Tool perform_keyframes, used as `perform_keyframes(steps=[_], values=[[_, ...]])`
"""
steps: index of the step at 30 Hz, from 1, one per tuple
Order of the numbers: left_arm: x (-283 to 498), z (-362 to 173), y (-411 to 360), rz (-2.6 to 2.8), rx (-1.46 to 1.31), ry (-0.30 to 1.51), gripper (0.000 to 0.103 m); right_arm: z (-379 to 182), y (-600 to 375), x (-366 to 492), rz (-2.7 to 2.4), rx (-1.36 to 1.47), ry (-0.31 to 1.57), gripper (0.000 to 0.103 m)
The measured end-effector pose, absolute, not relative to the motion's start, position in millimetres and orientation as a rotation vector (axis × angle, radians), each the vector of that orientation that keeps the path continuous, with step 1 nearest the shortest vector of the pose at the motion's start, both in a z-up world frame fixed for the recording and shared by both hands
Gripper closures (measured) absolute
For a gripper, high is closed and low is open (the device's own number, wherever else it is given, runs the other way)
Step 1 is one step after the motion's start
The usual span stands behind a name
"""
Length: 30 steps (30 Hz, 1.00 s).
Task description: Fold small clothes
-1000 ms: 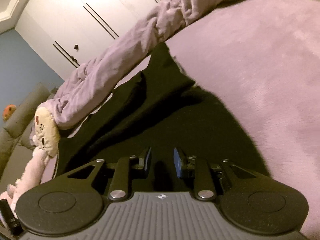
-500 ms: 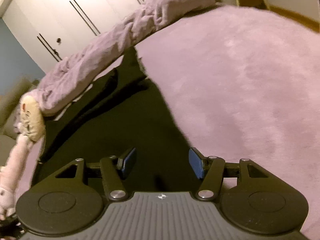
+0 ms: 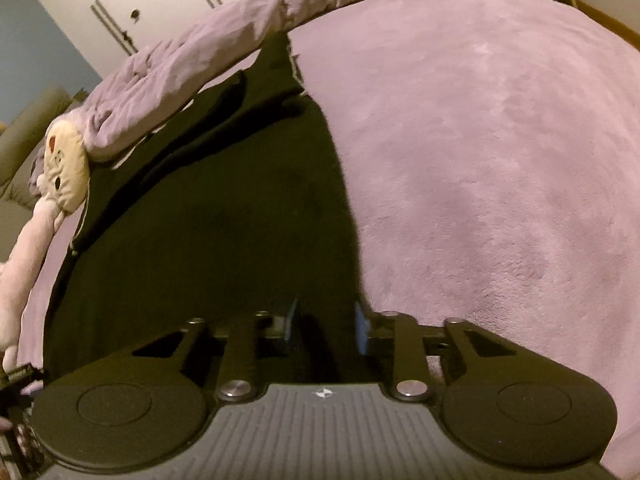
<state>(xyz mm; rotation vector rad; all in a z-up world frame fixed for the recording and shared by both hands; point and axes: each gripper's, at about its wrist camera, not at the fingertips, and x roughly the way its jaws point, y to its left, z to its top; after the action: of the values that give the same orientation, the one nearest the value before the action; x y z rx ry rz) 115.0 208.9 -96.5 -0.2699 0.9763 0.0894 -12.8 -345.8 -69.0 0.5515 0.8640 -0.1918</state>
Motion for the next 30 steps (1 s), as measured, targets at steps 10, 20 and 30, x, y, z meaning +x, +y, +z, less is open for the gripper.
perform_keyframes(steps=[10,20,30], values=[[113.3,-97.9,211.2,0.047,-0.257,0.989,0.026,-74.8,-342.3,-14.4,-0.139,0.529,0.923,0.076],[121.1,-87.6,195.5,-0.072,-0.189,1.018,0.092,-68.3,-336.7,-5.7,-0.036,0.579,0.962,0.093],[161.7,-17.9,207.2,-0.290,-0.499,0.879,0.093,-24.0,-342.7,27.6,0.128,0.810,0.751,0.094]])
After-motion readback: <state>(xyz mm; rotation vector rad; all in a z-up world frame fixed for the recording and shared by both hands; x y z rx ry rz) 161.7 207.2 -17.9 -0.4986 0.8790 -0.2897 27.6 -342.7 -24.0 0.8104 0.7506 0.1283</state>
